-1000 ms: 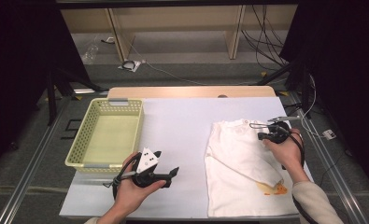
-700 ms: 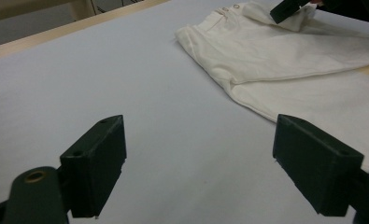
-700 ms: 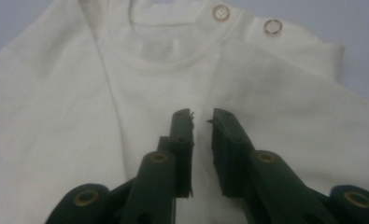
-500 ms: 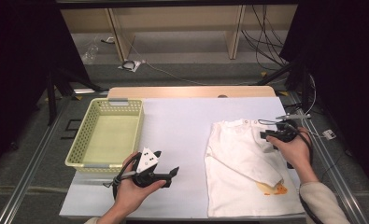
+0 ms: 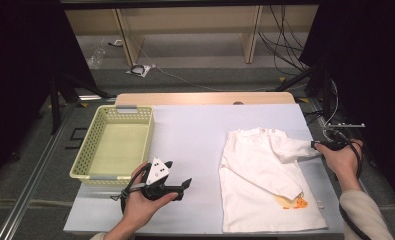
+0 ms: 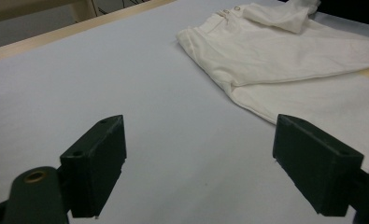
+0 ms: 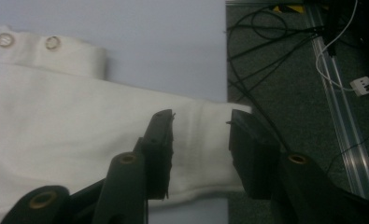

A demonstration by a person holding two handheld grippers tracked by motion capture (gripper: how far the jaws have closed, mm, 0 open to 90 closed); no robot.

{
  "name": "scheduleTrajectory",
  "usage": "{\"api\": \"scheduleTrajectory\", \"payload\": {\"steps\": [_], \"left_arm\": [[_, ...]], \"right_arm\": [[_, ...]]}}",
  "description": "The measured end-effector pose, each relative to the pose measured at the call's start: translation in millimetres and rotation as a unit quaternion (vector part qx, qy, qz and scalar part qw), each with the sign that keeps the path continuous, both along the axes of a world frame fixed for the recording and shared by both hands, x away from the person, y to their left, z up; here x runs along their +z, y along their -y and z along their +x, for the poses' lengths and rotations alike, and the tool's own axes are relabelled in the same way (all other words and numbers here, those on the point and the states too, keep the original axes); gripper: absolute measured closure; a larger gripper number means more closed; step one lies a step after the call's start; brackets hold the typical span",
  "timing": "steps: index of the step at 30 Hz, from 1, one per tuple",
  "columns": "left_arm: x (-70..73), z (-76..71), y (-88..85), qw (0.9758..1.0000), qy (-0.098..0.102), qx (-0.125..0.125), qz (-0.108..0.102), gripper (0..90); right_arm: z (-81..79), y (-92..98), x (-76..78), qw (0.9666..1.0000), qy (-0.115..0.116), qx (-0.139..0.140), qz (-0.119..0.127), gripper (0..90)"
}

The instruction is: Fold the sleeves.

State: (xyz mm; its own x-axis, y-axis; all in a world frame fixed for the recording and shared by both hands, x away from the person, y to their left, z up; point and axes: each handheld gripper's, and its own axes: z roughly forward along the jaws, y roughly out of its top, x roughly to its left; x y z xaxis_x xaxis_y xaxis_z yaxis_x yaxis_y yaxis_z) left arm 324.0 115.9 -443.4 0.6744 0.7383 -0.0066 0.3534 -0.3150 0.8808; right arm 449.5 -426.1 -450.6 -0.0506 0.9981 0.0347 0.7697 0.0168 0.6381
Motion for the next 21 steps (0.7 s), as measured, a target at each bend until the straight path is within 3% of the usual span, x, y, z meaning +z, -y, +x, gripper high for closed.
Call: {"api": "scheduleTrajectory", "payload": {"steps": [3,7,9,12,17,21], "left_arm": [[-0.7,-0.1,0.3,1.0000,-0.001,-0.001,0.002,17.4],[-0.7,-0.1,0.3,1.0000,-0.001,-0.001,0.002,17.4],[-1.0,-0.1,0.1,1.0000,-0.001,-0.001,0.002,17.5],[-0.6,-0.2,-0.3,1.0000,-0.001,0.000,0.002,17.5],[-0.4,-0.7,0.1,1.0000,0.000,-0.001,0.002,17.6],[0.2,-0.6,0.0,1.0000,0.001,0.000,0.000,17.6]], "right_arm": [[1.1,8.6,-6.8,0.9998,-0.014,-0.013,-0.007,59.1],[2.1,12.1,-14.6,0.9995,-0.024,-0.019,0.001,60.7],[2.2,12.6,-18.6,0.9993,-0.032,-0.019,0.007,64.4],[0.4,12.3,-20.4,0.9993,-0.026,-0.019,0.019,72.4],[-1.6,11.4,-19.7,0.9993,-0.027,-0.019,0.018,84.7],[-2.2,10.2,-18.3,0.9995,-0.025,-0.017,0.008,88.5]]}}
